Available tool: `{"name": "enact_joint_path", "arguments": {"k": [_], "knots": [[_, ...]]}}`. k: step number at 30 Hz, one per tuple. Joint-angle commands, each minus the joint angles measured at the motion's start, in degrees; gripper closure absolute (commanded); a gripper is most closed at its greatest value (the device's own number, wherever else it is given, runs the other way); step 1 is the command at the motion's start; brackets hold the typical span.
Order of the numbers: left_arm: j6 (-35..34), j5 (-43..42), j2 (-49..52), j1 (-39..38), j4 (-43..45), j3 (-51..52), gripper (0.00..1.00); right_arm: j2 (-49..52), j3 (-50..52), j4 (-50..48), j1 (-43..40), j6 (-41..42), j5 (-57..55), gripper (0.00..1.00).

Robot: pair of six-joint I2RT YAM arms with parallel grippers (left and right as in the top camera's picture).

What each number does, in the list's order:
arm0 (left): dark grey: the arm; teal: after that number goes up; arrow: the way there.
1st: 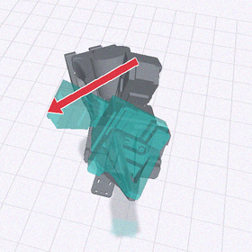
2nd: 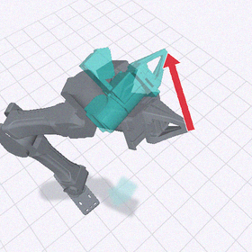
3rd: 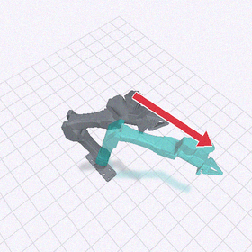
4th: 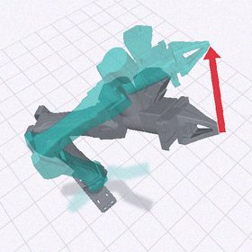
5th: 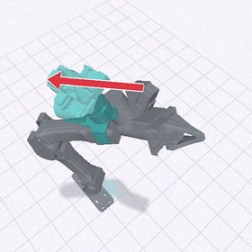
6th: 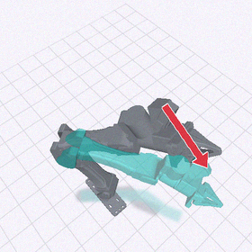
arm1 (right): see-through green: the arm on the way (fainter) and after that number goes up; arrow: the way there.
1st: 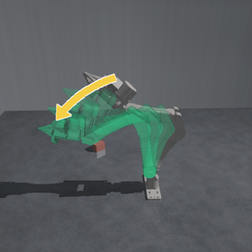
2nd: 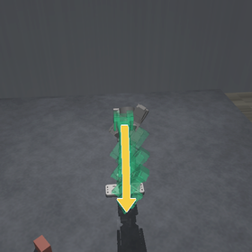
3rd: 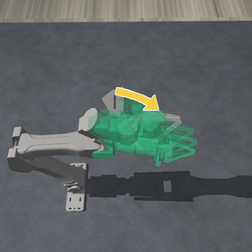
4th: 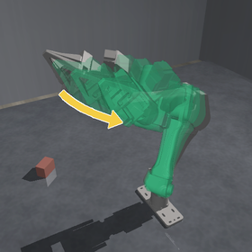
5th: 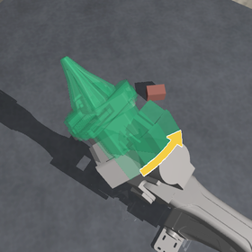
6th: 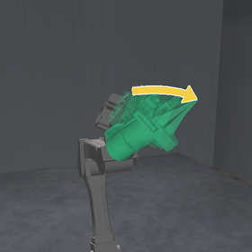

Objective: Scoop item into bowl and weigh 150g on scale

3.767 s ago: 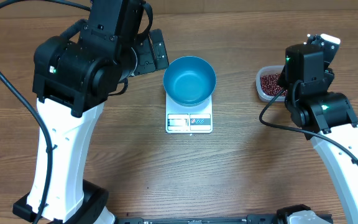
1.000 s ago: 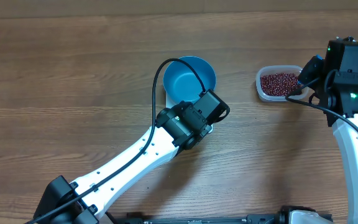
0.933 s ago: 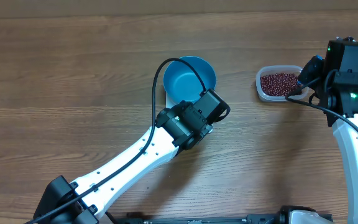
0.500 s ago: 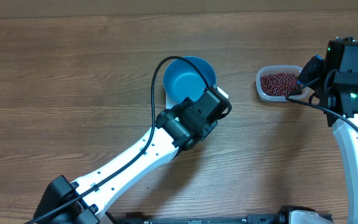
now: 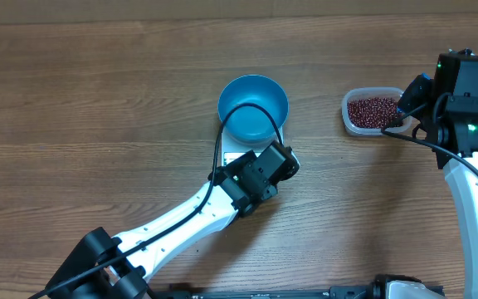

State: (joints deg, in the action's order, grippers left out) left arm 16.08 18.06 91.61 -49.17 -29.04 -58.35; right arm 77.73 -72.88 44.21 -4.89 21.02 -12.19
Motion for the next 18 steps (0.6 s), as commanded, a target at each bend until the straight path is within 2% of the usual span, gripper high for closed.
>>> {"name": "enact_joint_path", "arguments": {"k": [1,5,14,18], "knots": [[5.6,-3.4,-0.9,-0.3,3.0,1.0,0.96,-0.2,-1.4,-0.4,-0.3,0.4,0.4,0.96],[5.6,-5.9,-0.6,-0.3,6.2,1.6,0.96,-0.2,-1.4,-0.4,-0.3,0.4,0.8,0.96],[5.4,-5.9,5.8,-0.3,7.6,1.7,0.96,-0.2,-1.4,-0.4,-0.3,0.4,0.7,0.96],[1.9,-2.5,7.7,-0.3,9.7,1.7,0.96,-0.2,-1.4,-0.4,-0.3,0.4,0.7,0.96]]}}
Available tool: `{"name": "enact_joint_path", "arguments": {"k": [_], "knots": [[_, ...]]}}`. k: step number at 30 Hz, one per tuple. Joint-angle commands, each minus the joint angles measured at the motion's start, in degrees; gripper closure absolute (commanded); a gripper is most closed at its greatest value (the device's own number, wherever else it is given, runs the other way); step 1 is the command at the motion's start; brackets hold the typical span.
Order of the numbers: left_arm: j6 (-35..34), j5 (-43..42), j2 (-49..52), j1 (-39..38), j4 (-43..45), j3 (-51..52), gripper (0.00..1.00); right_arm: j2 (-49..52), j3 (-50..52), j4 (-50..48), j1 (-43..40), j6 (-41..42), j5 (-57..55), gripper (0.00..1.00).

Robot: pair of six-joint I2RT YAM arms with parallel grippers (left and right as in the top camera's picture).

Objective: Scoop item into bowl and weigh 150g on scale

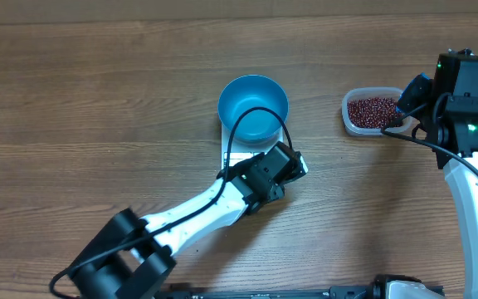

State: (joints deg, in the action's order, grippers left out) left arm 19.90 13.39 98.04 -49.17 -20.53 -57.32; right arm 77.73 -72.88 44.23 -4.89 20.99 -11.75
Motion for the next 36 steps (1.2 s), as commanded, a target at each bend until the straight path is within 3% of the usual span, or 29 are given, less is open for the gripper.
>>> {"name": "enact_joint_path", "arguments": {"k": [1,15,36], "knots": [[-2.4,3.2,1.3,-0.2,1.9,0.7,0.96,-0.2,-1.4,-0.4,-0.3,0.4,0.3,0.96],[-7.1,5.2,1.3,0.6,4.2,0.7,0.96,-0.2,-1.4,-0.9,-0.3,0.4,0.3,0.96],[-5.7,8.2,5.1,1.3,6.3,0.7,0.96,-0.2,-1.4,-1.7,-0.3,0.5,0.3,0.96]]}}
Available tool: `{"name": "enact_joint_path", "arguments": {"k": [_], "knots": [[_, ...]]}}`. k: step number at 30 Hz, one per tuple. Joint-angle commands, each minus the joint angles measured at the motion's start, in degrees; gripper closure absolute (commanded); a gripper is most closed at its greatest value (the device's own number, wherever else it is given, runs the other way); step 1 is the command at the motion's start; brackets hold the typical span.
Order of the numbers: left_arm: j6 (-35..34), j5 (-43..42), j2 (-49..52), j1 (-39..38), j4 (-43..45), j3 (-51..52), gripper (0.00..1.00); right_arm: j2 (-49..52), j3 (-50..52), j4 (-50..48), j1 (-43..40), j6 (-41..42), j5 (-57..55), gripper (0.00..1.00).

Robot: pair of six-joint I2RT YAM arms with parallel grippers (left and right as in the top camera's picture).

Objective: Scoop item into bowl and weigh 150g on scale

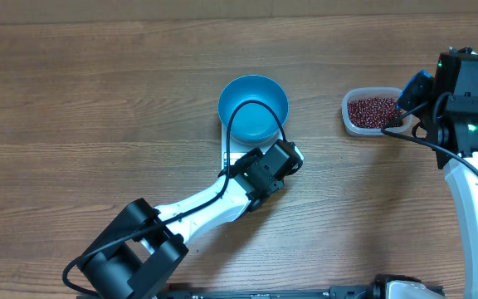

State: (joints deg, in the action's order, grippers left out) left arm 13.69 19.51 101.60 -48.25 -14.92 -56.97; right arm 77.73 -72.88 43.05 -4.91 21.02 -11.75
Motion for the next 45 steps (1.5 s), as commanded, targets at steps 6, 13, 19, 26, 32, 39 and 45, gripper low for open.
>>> {"name": "enact_joint_path", "arguments": {"k": [6,13,19,26,32,39,45], "knots": [[0.9,2.5,2.2,0.3,1.3,0.3,0.96,-0.2,-1.4,-0.5,-0.3,0.4,0.3,0.96],[0.9,2.6,2.2,0.3,1.4,0.3,0.96,-0.2,-1.4,-0.5,-0.3,0.4,0.3,0.96],[0.9,2.6,2.2,0.3,1.4,0.3,0.96,-0.2,-1.4,-0.5,-0.3,0.4,0.3,0.96],[0.9,2.6,2.2,0.3,1.5,0.3,0.96,-0.2,-1.4,-0.5,-0.3,0.4,0.3,0.96],[0.9,2.6,2.2,0.3,1.5,0.3,0.96,-0.2,-1.4,-0.5,-0.3,0.4,0.3,0.96],[0.9,2.6,2.2,0.4,1.9,0.3,0.96,-0.2,-1.4,-0.8,-0.3,0.4,0.3,0.96],[0.9,2.5,2.2,1.3,2.1,0.3,0.96,-0.2,-1.4,-0.8,-0.3,0.4,0.3,0.96]]}}
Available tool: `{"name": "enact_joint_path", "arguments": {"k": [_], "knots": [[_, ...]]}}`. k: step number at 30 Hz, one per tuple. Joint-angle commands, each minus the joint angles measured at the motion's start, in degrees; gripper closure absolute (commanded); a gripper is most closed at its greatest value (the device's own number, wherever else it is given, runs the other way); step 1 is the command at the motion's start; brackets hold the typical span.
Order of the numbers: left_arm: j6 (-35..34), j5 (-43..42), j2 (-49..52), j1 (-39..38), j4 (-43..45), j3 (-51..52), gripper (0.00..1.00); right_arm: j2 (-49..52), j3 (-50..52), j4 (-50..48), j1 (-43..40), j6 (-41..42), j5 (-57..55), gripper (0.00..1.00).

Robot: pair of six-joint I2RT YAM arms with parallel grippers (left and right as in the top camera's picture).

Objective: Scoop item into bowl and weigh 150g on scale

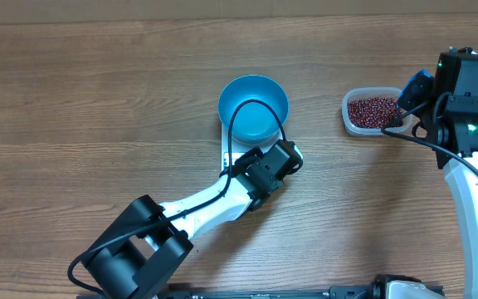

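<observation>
A blue bowl (253, 108) stands empty on a white scale (232, 155), whose front part is mostly covered by my left arm. The left gripper (279, 160) hangs over the scale's front right corner, its fingers hidden under the wrist. A clear tub of red beans (370, 111) sits at the right. My right gripper (402, 112) is at the tub's right rim, holding a blue scoop (415, 86) of which only a part shows.
The wooden table (98, 100) carries nothing else in view. The left arm's white link (197, 212) runs from the lower left towards the scale. The right arm (471, 191) stands along the right edge.
The left arm's lower links have shifted a little to the right, while its gripper stays over the scale's front right corner. The right gripper and scoop remain at the tub's rim.
At first my left gripper was over the scale's front, just below the bowl. It then stood slightly further right, then a touch back towards the bowl, where it stays now. The right gripper has kept to the bean tub's rim, the scoop only shifting slightly.
</observation>
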State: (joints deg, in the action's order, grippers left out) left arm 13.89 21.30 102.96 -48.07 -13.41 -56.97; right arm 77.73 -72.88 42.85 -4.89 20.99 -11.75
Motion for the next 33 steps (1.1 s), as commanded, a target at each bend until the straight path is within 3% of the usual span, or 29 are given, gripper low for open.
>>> {"name": "enact_joint_path", "arguments": {"k": [1,33], "knots": [[0.7,0.5,0.9,1.3,0.6,0.3,0.96,-0.2,-1.4,-0.6,-0.3,0.5,0.3,0.96],[2.1,-1.0,3.9,1.8,1.5,0.5,0.96,-0.2,-1.4,-1.2,-0.3,0.4,1.4,0.96]]}}
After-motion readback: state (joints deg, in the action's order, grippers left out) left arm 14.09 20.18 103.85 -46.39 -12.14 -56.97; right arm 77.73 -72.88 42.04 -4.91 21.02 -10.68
